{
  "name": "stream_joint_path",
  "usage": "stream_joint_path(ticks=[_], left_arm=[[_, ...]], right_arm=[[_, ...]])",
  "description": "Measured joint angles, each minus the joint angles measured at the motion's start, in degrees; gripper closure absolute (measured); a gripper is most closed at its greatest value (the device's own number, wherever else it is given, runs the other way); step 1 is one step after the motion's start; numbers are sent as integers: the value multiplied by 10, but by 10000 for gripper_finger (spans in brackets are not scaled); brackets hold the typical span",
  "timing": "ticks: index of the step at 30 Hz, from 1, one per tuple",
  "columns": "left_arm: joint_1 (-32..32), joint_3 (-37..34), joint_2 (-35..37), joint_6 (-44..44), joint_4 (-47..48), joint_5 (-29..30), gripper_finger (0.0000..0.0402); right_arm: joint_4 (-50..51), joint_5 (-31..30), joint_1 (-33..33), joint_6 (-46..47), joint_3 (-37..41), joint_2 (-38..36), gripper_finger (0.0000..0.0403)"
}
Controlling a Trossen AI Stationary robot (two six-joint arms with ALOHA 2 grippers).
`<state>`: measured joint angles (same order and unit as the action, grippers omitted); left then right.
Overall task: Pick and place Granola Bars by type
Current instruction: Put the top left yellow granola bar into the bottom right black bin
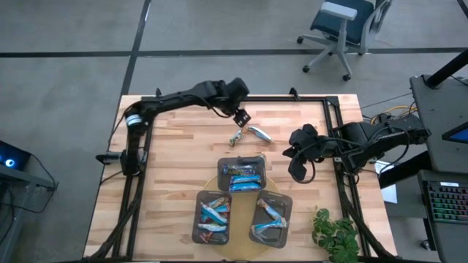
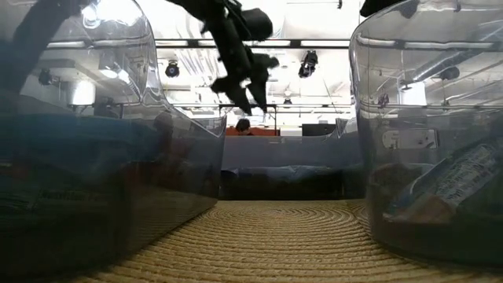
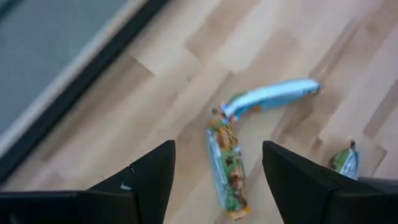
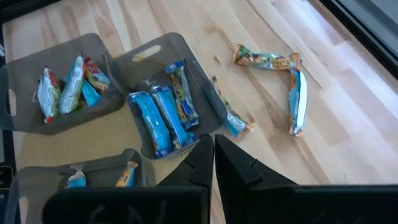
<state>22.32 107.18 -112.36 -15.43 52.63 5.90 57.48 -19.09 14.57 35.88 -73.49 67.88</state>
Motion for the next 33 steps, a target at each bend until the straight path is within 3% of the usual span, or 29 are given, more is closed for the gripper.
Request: stream_joint_path(ticks=[9, 33], left_arm=[[-19, -5, -75, -15, -2, -20, 179], [-28, -6, -166, -69, -26, -13, 179]], right_arm=[[1, 0, 0, 2, 0, 0, 394], [11, 0, 0, 10, 0, 0, 394]])
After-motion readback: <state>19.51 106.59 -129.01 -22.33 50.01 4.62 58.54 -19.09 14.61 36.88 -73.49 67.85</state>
